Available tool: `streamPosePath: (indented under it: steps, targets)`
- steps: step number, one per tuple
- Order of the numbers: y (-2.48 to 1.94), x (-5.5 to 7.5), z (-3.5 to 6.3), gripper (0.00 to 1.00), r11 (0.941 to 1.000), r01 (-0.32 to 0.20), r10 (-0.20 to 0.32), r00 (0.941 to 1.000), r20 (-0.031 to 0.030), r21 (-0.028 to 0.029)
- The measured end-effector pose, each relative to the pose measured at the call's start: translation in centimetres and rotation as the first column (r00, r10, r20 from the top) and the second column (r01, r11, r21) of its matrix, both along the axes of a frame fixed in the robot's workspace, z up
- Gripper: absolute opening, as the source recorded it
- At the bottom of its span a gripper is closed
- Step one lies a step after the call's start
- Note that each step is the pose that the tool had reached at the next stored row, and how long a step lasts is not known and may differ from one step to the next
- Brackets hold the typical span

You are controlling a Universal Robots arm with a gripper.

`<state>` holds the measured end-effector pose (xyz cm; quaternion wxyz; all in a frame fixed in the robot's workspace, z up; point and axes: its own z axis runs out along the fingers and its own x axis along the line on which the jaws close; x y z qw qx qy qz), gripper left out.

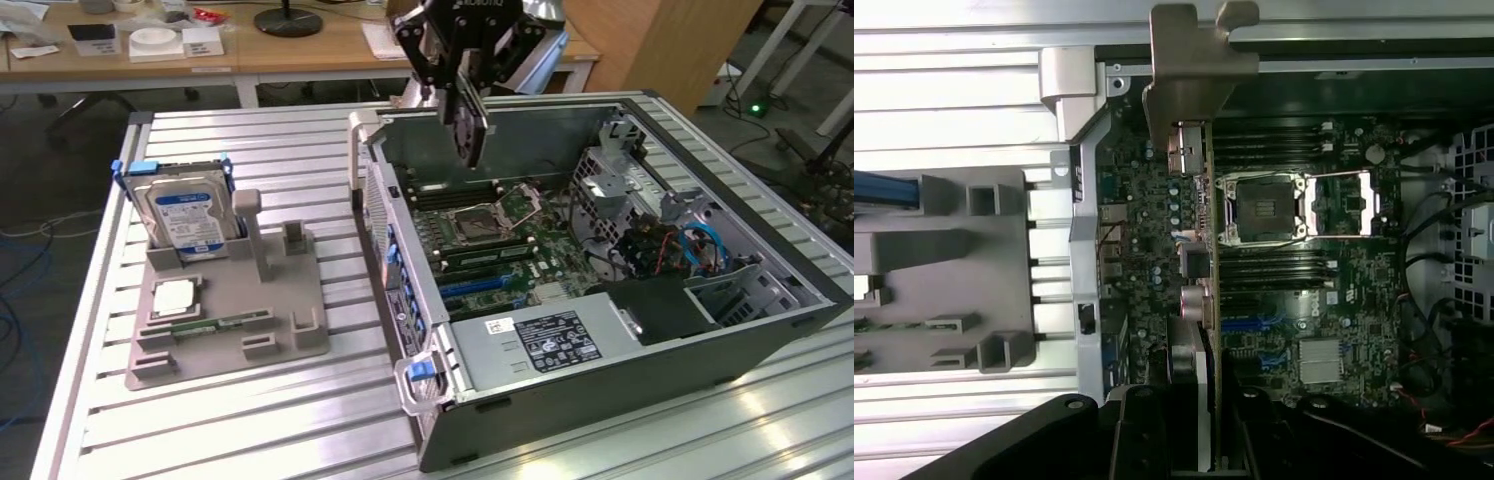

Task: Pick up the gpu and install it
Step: 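Pick up the gpu and move the gpu toward the slot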

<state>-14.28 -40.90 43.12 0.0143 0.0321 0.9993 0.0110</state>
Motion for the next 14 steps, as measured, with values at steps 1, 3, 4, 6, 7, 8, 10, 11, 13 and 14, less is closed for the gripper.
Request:
streamPosePath:
  steps: [1,3,4,6,7,8,10,11,13,14]
  targets:
    - [0.0,0.1,-0.01,0.29,1.0,0.0,0.0,1.0,0.0,0.0]
    - [0.0,0.4,-0.02,0.29,1.0,0.0,0.0,1.0,0.0,0.0]
    - [0.0,0.5,-0.02,0.29,1.0,-0.001,0.001,1.0,0.0,0.0]
    - [0.0,0.8,-0.03,0.29,1.0,-0.001,0.001,1.0,0.0,0.0]
    - [0.0,0.9,-0.04,0.29,1.0,-0.002,0.002,1.0,0.0,0.0]
    - [0.0,1.1,-0.05,0.29,1.0,-0.002,0.002,1.0,0.0,0.0]
    - [0.0,1.4,-0.05,0.29,1.0,-0.004,0.004,1.0,0.0,0.0]
    - [0.0,1.6,-0.06,0.29,1.0,-0.004,0.004,1.0,0.0,0.0]
    - [0.0,2.1,-0.07,0.29,1.0,-0.005,0.005,1.0,0.0,0.0]
    - [0.0,2.3,-0.07,0.29,1.0,-0.005,0.005,1.0,0.0,-0.0001]
